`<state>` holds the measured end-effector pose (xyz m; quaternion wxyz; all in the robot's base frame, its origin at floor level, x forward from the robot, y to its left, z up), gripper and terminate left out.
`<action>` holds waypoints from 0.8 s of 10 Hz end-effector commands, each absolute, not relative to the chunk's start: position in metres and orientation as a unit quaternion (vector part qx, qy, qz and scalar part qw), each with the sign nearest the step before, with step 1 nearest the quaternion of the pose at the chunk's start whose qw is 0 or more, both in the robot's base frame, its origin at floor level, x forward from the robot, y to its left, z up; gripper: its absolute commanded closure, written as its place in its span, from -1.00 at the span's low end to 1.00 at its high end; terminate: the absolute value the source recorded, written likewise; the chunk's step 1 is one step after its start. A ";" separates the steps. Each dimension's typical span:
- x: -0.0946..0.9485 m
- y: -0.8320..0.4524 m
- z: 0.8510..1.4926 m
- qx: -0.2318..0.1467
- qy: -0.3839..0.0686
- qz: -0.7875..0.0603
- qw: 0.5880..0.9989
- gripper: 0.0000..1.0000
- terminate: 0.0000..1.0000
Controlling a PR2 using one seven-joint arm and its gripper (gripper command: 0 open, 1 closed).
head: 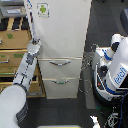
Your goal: Opening the fridge
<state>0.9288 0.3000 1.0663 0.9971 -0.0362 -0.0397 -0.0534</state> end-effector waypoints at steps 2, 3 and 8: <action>0.930 0.303 1.043 -0.039 -0.034 -0.060 0.997 1.00 -1.00; 0.929 0.301 1.044 -0.040 -0.035 -0.061 0.997 1.00 -1.00; 0.799 0.263 1.059 -0.068 -0.028 -0.208 0.975 1.00 -1.00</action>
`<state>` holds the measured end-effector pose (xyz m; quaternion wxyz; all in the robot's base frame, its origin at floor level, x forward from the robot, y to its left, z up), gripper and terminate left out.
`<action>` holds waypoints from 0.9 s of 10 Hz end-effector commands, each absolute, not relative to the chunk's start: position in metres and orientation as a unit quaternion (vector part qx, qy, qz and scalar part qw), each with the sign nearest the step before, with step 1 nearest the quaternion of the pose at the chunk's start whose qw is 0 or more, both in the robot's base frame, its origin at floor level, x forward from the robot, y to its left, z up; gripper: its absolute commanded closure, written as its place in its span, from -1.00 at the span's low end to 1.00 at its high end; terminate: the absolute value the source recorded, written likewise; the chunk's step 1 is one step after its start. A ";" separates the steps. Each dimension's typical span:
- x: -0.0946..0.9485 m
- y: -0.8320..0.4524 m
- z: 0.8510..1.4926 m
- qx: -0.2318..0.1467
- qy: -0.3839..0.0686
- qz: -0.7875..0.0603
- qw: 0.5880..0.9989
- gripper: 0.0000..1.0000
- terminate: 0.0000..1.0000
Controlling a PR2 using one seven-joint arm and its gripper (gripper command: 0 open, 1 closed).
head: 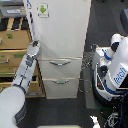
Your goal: Opening the fridge
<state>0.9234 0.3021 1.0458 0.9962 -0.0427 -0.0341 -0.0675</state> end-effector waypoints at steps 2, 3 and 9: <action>0.728 0.248 1.074 -0.067 -0.033 -0.251 0.965 1.00 -1.00; 0.706 0.240 1.081 -0.072 -0.033 -0.263 0.962 1.00 -1.00; 0.568 0.159 1.184 -0.099 -0.083 -0.360 0.924 1.00 -1.00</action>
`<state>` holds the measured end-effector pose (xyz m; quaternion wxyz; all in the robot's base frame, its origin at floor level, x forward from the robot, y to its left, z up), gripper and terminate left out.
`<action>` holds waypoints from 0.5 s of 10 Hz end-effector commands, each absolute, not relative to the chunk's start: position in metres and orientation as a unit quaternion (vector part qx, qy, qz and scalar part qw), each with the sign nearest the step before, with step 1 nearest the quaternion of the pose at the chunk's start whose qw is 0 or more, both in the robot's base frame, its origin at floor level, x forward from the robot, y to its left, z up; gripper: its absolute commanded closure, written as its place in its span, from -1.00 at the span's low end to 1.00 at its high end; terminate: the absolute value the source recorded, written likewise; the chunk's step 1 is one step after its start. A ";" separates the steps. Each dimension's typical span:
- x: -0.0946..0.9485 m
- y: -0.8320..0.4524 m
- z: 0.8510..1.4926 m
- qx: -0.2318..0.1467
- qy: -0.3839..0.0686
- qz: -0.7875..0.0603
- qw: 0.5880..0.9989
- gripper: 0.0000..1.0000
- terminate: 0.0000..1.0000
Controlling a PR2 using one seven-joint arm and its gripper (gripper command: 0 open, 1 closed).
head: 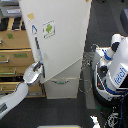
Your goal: Opening the fridge
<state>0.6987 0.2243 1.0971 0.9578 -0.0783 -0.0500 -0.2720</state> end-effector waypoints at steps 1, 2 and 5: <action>0.536 0.141 1.196 -0.104 -0.086 -0.387 0.912 1.00 -1.00; 0.522 0.133 1.201 -0.102 -0.088 -0.406 0.904 1.00 -1.00; 0.528 0.130 1.159 -0.058 -0.067 -0.424 0.901 1.00 -1.00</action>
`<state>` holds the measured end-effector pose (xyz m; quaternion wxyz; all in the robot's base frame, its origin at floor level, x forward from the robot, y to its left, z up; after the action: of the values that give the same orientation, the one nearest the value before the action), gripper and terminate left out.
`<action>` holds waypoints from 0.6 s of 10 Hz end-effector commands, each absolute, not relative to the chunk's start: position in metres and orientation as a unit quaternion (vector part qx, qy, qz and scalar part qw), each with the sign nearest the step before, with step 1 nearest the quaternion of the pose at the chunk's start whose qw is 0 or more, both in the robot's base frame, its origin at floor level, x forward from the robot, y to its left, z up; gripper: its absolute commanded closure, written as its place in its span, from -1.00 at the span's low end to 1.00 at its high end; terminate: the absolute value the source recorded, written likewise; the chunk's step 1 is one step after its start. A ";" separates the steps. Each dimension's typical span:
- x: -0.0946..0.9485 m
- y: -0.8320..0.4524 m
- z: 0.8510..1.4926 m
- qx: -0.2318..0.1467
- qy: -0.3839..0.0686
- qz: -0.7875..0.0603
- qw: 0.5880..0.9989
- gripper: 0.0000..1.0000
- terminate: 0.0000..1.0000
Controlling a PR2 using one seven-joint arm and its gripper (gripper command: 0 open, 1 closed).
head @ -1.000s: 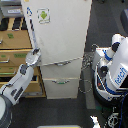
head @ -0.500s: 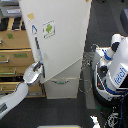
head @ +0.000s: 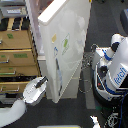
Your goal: Opening the fridge
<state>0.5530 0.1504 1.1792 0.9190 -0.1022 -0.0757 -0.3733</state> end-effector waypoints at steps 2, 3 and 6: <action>0.545 0.043 1.131 -0.053 -0.064 -0.456 0.886 1.00 -1.00; 0.567 -0.021 1.120 -0.056 -0.063 -0.457 0.885 -1.00 -1.00; 0.542 -0.143 1.180 -0.081 -0.104 -0.489 0.862 -1.00 -1.00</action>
<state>0.5514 0.0221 1.1347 0.8864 -0.0566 -0.0666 -0.4545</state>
